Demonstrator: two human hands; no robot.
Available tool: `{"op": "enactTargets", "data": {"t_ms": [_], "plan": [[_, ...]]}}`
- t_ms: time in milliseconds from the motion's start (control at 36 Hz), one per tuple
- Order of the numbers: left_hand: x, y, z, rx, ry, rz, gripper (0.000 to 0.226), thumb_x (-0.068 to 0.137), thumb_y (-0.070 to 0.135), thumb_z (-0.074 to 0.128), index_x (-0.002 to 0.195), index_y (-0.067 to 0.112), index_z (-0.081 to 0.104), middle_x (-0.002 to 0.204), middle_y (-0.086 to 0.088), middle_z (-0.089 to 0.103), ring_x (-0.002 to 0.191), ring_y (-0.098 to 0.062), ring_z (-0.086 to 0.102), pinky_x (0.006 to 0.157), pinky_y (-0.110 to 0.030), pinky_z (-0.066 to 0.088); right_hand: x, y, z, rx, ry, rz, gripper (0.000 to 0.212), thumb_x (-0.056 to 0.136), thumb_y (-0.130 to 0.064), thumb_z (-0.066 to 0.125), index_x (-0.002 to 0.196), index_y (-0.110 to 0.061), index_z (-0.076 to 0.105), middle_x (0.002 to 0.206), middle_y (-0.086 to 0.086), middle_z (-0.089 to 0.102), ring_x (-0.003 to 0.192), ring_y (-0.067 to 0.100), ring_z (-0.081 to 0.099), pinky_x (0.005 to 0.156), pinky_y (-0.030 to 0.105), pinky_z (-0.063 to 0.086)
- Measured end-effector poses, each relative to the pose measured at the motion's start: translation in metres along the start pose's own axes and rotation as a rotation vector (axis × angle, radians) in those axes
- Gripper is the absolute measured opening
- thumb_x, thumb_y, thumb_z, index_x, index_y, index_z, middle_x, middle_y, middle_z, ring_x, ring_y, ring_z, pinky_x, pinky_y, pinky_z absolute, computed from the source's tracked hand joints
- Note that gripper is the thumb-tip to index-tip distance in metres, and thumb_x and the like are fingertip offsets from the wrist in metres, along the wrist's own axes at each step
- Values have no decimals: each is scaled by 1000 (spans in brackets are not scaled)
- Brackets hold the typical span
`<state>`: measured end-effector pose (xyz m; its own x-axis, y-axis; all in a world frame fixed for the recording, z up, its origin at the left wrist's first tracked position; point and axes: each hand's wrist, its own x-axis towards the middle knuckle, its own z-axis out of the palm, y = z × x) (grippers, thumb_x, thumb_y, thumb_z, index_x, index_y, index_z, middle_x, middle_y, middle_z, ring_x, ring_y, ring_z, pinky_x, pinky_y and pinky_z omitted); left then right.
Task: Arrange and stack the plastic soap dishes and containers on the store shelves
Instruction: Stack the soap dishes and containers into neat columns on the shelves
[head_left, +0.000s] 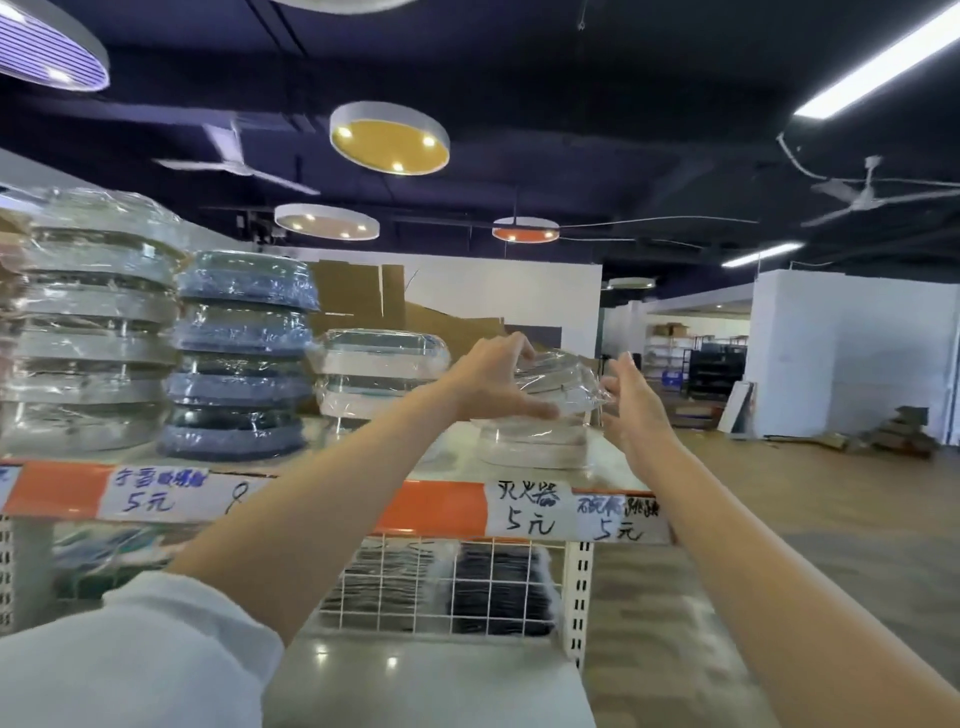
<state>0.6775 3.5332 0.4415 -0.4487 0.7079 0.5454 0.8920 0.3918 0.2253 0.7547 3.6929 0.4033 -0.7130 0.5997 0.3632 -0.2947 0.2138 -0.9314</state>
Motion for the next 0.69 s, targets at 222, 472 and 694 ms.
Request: {"op": "enactTargets", "data": {"t_ms": [222,472,694], "plan": [[12,-3,29,88,70,7,64,73,56,71,121,18,54,127,-2,55,119,-20,45,102,-41,36,-7,-1,2,-184,-106,-74,53,102,-48,28,147,-19,31,152,0,32,138,20,32,115,41,24],[-7,-2,35,-261,42,-433,116,71,55,73,148,2,4,152,-22,17,140,-34,23,113,-45,28,-7,3,4,-358,-94,-66,59,101,-46,32,149,-13,26,154,4,28,140,22,28,114,41,23],[-20,-15,39,-279,35,-444,73,85,37,68,135,-2,32,128,-11,52,118,-25,49,96,-35,42,-14,1,6,-428,-165,-21,46,100,-38,42,135,-9,42,129,4,49,110,17,45,102,39,37]]}}
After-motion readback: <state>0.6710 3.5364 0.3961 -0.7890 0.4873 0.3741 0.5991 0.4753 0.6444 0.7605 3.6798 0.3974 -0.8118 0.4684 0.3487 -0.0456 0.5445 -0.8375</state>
